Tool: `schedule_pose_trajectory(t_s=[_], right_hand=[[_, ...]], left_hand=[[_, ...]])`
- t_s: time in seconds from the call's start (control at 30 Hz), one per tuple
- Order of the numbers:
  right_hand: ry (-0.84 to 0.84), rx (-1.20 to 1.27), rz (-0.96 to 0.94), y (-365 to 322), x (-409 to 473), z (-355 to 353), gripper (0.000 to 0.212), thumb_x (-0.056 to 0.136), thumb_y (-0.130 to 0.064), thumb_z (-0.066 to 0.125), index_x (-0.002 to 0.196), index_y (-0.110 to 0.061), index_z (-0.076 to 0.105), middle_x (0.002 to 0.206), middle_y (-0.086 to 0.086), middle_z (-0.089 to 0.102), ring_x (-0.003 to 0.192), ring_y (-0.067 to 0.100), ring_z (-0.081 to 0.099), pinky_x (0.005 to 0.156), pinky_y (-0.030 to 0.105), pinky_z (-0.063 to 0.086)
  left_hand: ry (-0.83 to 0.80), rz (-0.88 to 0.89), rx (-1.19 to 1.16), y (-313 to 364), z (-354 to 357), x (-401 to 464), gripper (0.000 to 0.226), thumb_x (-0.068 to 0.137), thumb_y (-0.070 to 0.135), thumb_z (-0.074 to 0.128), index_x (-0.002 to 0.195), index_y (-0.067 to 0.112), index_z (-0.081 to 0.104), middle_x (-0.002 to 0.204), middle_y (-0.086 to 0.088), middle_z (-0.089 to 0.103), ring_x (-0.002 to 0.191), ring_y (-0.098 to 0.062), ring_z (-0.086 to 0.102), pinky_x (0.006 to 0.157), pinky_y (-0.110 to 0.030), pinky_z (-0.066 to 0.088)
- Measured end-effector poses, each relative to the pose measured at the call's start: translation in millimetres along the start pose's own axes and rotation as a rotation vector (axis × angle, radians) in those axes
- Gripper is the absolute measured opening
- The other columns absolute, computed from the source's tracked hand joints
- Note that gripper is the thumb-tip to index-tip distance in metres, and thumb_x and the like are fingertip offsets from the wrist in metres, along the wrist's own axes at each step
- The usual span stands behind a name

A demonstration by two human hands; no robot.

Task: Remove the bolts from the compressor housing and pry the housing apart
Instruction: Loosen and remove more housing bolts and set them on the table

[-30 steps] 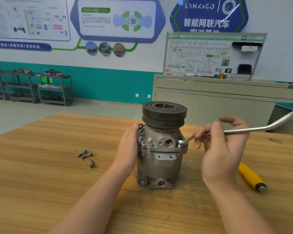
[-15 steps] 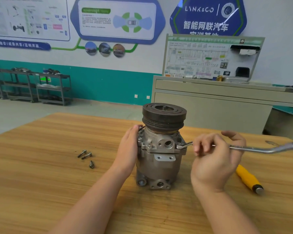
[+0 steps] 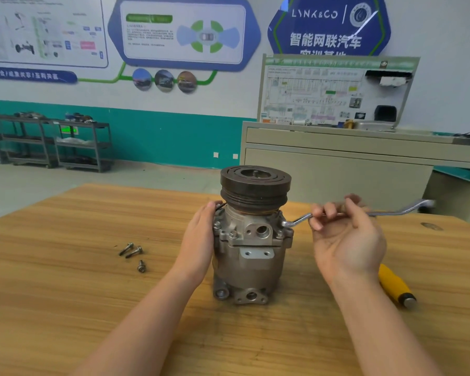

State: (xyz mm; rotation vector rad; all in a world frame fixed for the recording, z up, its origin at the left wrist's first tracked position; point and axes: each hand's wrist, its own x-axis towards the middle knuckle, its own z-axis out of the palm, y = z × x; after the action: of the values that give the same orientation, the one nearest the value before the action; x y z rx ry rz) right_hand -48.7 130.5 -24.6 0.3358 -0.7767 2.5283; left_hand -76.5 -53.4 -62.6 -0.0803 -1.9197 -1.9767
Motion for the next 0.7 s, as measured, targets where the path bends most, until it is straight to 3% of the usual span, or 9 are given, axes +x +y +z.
schedule_pose_trajectory(t_s=[0.17,0.33,0.43,0.5,0.53,0.6,0.7], right_hand=[[-0.182,-0.346,-0.386,8,-20,8,0.012,0.096,-0.009,0.034,0.094,-0.019,0.042,0.055,0.000,0.049,0.053,0.024,0.056,0.049,0.023,0.041],[-0.259,-0.607,-0.731,20,-39,13,0.019,0.101,-0.007,0.030,0.103,-0.025,0.037,0.063,-0.003,0.053,0.056,0.020,0.057,0.054,0.029,0.046],[-0.246,-0.732,-0.879,34,-54,15,0.010,0.099,-0.013,0.032,0.106,-0.012,0.039,0.082,-0.006,0.057,0.064,0.015,0.058,0.063,0.029,0.049],[-0.222,-0.806,-0.924,42,-62,17,0.026,0.099,-0.016,0.034,0.100,0.009,0.043,0.098,-0.029,0.053,0.069,0.009,0.057,0.070,0.025,0.049],[-0.212,-0.787,-0.906,43,-64,18,0.028,0.099,-0.015,0.034,0.099,0.012,0.043,0.094,-0.029,0.054,0.068,0.009,0.056,0.071,0.022,0.047],[-0.168,-0.623,-0.829,39,-62,21,0.010,0.096,-0.004,0.031,0.102,-0.003,0.039,0.071,-0.013,0.052,0.058,0.015,0.053,0.064,0.024,0.046],[0.025,-0.286,-0.548,25,-43,19,0.029,0.088,0.008,0.029,0.095,-0.018,0.039,0.051,-0.003,0.039,0.045,0.020,0.042,0.046,0.024,0.036]], left_hand=[[-0.009,-0.010,0.002,0,0,-1,0.042,0.106,0.040,0.031,0.127,0.024,0.063,0.122,0.006,0.067,0.120,-0.009,0.056,0.103,-0.031,0.043],[-0.016,-0.022,0.022,0,0,-1,0.044,0.106,0.042,0.030,0.135,0.023,0.058,0.133,0.004,0.062,0.128,-0.012,0.051,0.114,-0.044,0.036],[-0.012,-0.029,0.026,0,0,-1,0.045,0.106,0.043,0.030,0.136,0.023,0.057,0.134,0.003,0.061,0.128,-0.014,0.051,0.114,-0.046,0.036],[-0.006,-0.022,0.041,1,0,-1,0.045,0.106,0.042,0.030,0.135,0.023,0.058,0.132,0.003,0.062,0.127,-0.013,0.052,0.113,-0.045,0.037],[-0.002,-0.022,0.042,1,0,-1,0.045,0.106,0.042,0.030,0.135,0.023,0.058,0.132,0.003,0.062,0.127,-0.013,0.052,0.113,-0.045,0.037],[-0.007,-0.035,0.029,1,0,-1,0.044,0.106,0.042,0.030,0.135,0.023,0.057,0.133,0.003,0.061,0.127,-0.013,0.051,0.114,-0.044,0.036],[-0.012,-0.034,0.028,2,-1,-2,0.045,0.106,0.042,0.030,0.136,0.023,0.057,0.133,0.005,0.061,0.129,-0.012,0.050,0.113,-0.038,0.036]])
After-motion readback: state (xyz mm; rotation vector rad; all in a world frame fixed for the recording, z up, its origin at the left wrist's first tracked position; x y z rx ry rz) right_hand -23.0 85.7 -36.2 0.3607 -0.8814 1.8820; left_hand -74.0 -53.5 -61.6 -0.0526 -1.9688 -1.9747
